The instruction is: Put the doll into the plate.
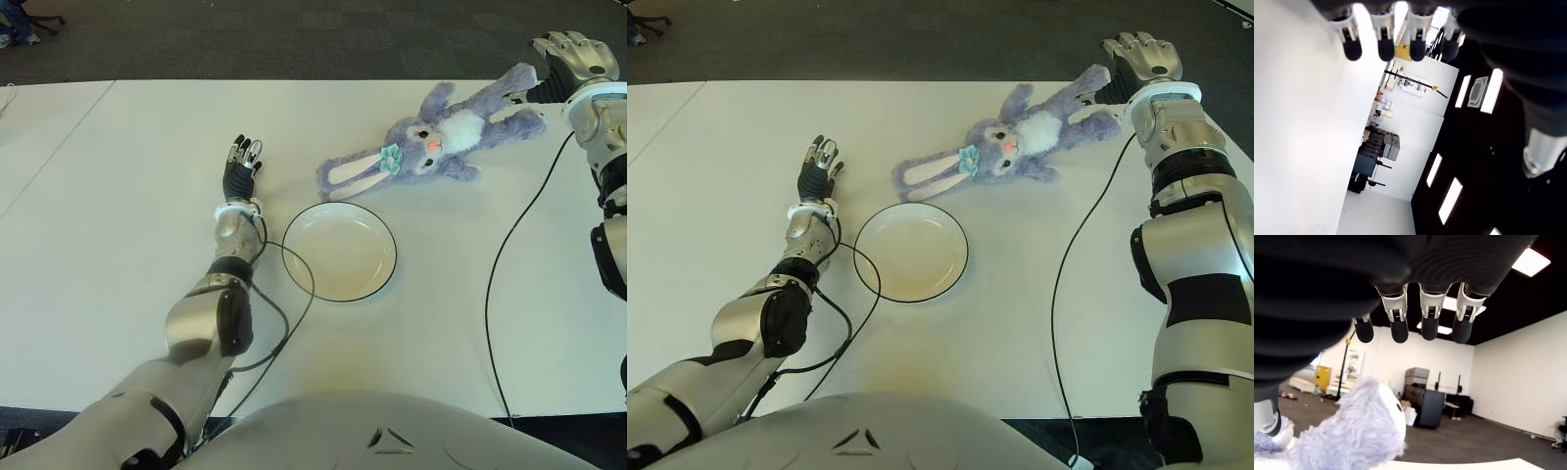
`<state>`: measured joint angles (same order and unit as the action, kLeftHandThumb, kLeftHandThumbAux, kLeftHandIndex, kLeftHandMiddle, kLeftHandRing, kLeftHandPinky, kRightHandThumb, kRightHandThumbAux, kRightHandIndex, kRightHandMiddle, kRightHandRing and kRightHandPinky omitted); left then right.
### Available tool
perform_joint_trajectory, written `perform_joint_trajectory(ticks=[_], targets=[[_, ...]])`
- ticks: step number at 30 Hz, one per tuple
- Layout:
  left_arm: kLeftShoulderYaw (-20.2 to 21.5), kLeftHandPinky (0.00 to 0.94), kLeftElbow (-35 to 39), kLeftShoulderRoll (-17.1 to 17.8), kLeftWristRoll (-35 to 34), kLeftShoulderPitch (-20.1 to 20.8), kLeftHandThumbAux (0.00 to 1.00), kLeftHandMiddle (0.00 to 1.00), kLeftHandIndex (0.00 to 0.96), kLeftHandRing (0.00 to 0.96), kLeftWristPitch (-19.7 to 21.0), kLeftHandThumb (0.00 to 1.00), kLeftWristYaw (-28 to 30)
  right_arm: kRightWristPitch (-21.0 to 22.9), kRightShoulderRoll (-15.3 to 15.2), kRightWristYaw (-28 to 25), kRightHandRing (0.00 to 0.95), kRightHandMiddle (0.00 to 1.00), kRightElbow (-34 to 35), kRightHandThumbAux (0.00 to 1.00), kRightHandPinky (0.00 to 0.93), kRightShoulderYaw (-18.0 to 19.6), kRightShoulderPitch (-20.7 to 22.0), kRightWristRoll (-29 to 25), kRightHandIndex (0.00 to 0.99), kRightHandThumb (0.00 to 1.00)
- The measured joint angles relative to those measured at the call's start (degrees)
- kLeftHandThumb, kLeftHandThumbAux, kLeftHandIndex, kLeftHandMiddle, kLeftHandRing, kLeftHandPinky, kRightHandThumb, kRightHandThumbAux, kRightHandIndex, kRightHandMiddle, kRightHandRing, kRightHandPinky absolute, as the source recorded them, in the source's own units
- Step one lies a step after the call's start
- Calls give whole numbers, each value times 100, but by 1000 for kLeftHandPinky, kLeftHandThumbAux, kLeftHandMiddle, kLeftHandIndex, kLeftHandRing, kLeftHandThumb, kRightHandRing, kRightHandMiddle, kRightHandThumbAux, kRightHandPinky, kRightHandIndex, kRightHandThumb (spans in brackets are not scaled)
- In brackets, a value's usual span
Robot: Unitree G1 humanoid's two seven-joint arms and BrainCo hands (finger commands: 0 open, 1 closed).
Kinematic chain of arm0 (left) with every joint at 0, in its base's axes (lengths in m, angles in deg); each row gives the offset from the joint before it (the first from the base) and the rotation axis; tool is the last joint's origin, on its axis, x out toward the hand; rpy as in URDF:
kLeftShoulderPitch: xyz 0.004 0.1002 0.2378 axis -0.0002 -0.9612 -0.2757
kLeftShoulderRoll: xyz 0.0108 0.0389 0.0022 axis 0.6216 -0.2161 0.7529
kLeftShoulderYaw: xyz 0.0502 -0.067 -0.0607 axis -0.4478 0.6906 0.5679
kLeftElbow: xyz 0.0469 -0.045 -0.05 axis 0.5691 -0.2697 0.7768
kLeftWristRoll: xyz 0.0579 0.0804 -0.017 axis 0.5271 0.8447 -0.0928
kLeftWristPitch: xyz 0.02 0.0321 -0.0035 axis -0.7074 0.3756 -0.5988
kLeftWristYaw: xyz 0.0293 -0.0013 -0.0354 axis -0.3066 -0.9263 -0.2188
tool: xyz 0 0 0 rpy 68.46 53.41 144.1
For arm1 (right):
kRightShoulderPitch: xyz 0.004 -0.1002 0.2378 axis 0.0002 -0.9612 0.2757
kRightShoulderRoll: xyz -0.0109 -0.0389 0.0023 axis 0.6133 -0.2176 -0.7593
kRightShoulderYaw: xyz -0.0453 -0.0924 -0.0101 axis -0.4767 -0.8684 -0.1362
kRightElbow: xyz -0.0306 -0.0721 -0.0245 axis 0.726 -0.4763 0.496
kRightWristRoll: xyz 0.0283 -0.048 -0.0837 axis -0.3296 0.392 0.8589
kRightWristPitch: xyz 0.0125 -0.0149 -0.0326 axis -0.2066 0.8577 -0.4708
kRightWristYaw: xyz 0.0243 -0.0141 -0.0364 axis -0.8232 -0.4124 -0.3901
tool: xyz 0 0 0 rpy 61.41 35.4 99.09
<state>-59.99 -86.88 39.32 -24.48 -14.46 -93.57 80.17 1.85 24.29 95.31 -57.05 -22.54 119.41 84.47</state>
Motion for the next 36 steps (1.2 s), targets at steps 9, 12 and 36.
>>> perform_joint_trajectory(ticks=[9, 12, 36], targets=[[3, 36, 0, 0, 0, 0, 573, 0, 0, 0, 0, 0, 0, 67, 0, 26, 0, 0, -46, 466, 30, 0, 0, 0, 8, 179], [3, 39, 0, 0, 2, 0, 571, 0, 0, 0, 0, 0, 0, 103, 0, 25, 0, 0, -53, 467, 34, 0, 0, 0, 7, 177], [-3, 33, 0, 0, 14, 0, 563, 0, 0, 0, 0, 0, -6, 139, -1, 219, 20, 0, -189, 581, 80, 173, -101, -153, 19, 313]])
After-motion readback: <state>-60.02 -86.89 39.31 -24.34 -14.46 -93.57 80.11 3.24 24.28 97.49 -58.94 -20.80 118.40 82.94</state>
